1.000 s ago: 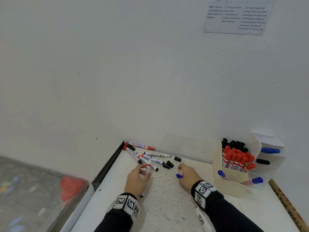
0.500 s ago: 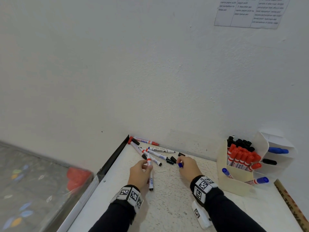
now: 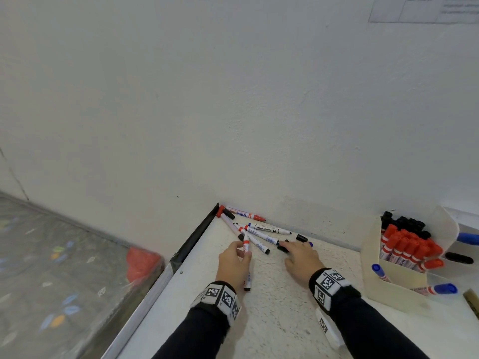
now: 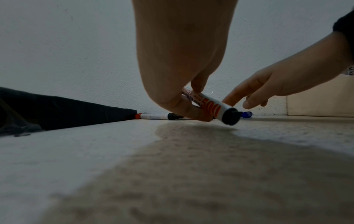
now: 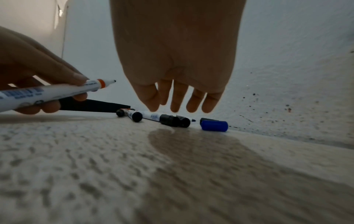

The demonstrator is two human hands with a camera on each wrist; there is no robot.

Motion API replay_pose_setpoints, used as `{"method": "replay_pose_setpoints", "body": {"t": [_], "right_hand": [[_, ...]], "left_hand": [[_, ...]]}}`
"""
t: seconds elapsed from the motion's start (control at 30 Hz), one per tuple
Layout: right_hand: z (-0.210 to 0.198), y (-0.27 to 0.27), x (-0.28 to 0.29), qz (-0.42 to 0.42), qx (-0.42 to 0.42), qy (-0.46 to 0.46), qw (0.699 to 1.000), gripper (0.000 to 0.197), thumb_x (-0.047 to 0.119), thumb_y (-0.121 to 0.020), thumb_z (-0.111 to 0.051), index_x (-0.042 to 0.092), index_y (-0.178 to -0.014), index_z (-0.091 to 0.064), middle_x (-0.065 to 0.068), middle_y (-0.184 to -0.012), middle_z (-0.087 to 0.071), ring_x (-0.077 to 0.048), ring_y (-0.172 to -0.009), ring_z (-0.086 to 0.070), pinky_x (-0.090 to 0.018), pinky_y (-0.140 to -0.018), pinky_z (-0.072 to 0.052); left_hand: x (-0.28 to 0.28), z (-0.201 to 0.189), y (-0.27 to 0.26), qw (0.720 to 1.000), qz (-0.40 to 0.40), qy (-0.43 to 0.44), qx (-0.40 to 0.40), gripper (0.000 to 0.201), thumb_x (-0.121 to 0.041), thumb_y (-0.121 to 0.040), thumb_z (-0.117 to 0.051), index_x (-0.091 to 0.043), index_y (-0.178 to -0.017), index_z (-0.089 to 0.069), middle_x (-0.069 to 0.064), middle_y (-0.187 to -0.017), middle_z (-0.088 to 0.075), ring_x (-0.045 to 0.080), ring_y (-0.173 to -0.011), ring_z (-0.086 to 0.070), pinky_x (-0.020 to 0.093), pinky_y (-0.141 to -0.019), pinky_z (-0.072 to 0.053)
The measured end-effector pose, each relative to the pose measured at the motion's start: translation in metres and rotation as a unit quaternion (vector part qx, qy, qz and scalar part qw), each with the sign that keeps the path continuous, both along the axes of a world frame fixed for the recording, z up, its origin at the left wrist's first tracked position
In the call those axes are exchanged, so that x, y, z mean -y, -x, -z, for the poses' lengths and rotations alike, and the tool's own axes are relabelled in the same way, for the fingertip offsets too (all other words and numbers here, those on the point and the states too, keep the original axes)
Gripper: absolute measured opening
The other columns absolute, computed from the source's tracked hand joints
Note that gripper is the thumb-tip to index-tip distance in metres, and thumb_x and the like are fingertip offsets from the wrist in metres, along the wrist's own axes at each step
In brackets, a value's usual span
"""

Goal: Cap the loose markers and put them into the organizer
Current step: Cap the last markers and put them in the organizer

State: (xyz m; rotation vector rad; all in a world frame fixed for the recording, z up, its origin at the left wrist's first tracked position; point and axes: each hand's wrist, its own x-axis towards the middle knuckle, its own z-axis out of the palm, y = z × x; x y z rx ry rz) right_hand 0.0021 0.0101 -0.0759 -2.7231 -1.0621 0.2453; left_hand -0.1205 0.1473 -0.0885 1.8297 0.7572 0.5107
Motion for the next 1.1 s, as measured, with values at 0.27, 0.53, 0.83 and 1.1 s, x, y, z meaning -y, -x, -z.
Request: {"method": "replay_pose_setpoints", "body": {"t": [0.27, 0.53, 0.83, 1.1], "right_hand": [[-0.002, 0.005, -0.008, 0.044, -0.065, -0.034, 0.996, 0.027, 0.019, -0.093, -0.050, 0.016, -0.119, -0.050, -0.005, -0.123, -0.047, -0.014, -0.101, -0.051, -0.021, -0.089, -0.040], [-0.019, 0.009, -0.008, 0.056, -0.081, -0.302, 0.948, 0.020, 0.003, -0.089, -0.053, 0.018, -0.103, -0.054, 0.003, -0.103, -0.053, -0.014, -0.098, -0.055, -0.019, -0.085, -0.042], [-0.017, 0.012, -0.006, 0.009, -0.196, -0.311, 0.930, 0.034, -0.003, -0.083, -0.060, 0.031, -0.083, -0.059, 0.005, -0.101, -0.063, -0.012, -0.104, -0.060, -0.026, -0.099, -0.045], [-0.024, 0.023, -0.011, 0.027, -0.173, -0.232, 0.957, 0.035, 0.038, -0.095, -0.043, 0.022, -0.064, -0.048, 0.005, -0.061, -0.046, -0.008, -0.055, -0.042, -0.022, -0.057, -0.036]], "left_hand": [[-0.001, 0.003, -0.002, 0.994, 0.064, -0.089, -0.025, 0.032, -0.022, -0.095, -0.042, -0.016, -0.125, -0.053, 0.003, -0.108, -0.055, 0.010, -0.089, -0.050, 0.016, -0.073, -0.037], [-0.001, 0.004, -0.001, 0.983, 0.112, -0.134, -0.056, 0.028, -0.023, -0.091, -0.055, -0.024, -0.118, -0.062, 0.000, -0.109, -0.059, 0.007, -0.090, -0.048, 0.013, -0.073, -0.033], [0.003, 0.002, 0.001, 0.982, 0.155, -0.101, -0.041, 0.030, -0.022, -0.094, -0.050, -0.022, -0.122, -0.061, -0.001, -0.112, -0.065, 0.009, -0.094, -0.054, 0.016, -0.081, -0.038], [0.006, -0.001, 0.003, 0.982, 0.167, -0.092, 0.013, 0.026, -0.023, -0.078, -0.072, -0.024, -0.099, -0.059, -0.013, -0.084, -0.058, -0.001, -0.073, -0.053, 0.007, -0.064, -0.043]]}}
